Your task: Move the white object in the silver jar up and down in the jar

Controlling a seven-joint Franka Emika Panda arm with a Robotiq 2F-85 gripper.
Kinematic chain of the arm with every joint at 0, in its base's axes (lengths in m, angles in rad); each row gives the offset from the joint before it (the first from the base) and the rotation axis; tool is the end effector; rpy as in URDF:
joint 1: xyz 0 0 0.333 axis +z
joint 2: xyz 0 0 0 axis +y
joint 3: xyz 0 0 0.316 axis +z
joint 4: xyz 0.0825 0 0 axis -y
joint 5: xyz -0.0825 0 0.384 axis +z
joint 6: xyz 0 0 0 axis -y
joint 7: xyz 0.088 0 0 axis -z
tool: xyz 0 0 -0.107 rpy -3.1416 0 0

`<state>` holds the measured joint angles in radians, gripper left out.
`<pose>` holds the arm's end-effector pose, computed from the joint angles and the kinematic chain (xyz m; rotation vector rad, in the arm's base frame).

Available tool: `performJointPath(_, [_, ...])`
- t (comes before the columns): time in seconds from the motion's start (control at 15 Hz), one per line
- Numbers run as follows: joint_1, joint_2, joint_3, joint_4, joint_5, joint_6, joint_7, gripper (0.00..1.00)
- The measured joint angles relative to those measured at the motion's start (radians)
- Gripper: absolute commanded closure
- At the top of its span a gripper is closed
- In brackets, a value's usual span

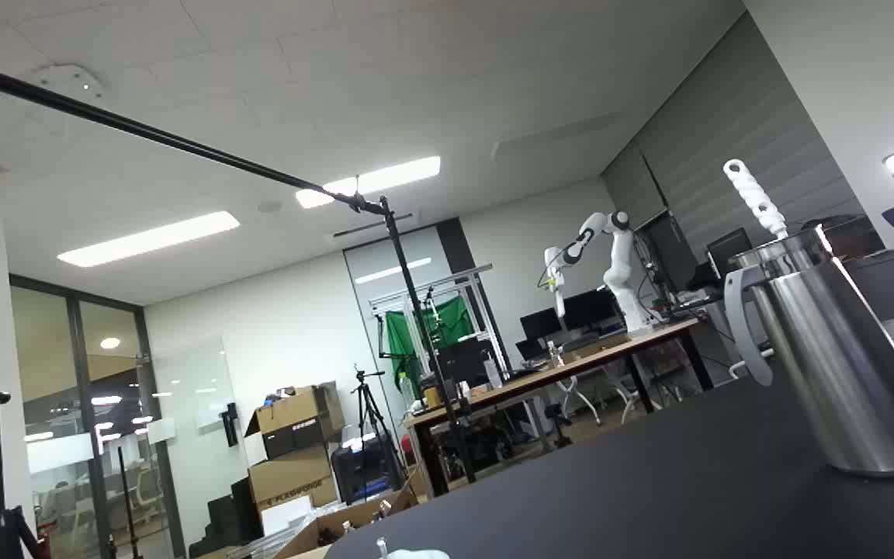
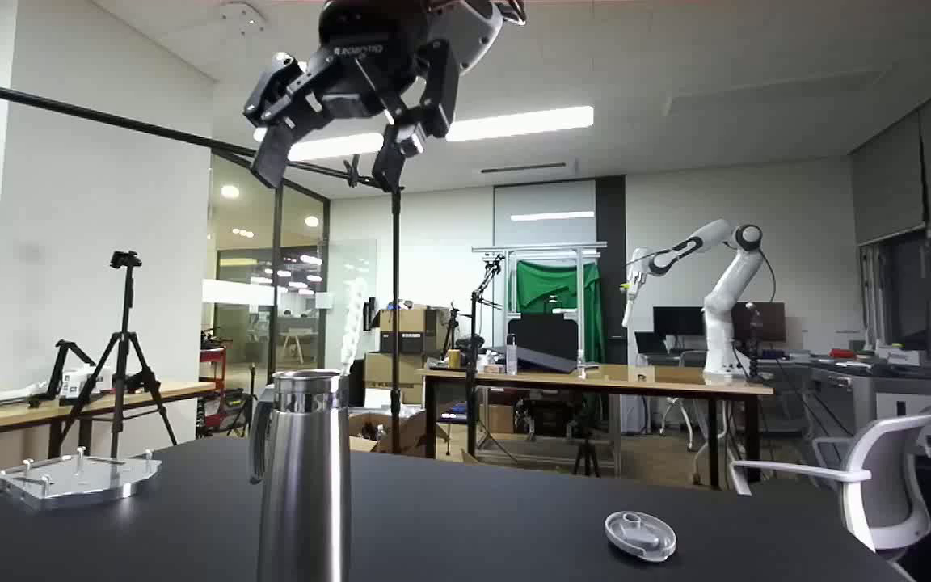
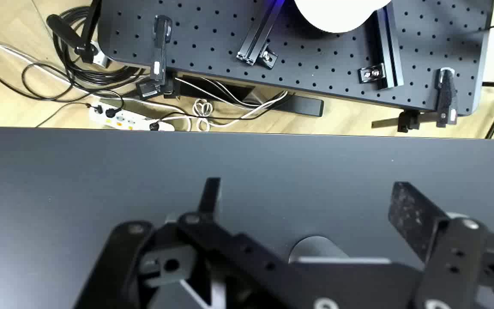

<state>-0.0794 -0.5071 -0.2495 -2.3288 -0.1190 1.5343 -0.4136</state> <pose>0.3416 -0.1399 0.4994 -2.9994 -0.2206 0.4239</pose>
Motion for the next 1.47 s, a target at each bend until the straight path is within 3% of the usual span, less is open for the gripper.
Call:
performJointPath(0.8, [0.001,0.001,0.000,0.000,0.000,0.005,-0.013,0.00])
performJointPath(1.07, [0.039,0.034,0.011,0.010,-0.020,0.059,-0.170,0.00])
performJointPath(1.47, [0.113,0.180,0.066,0.080,-0.023,0.179,-0.404,0.00])
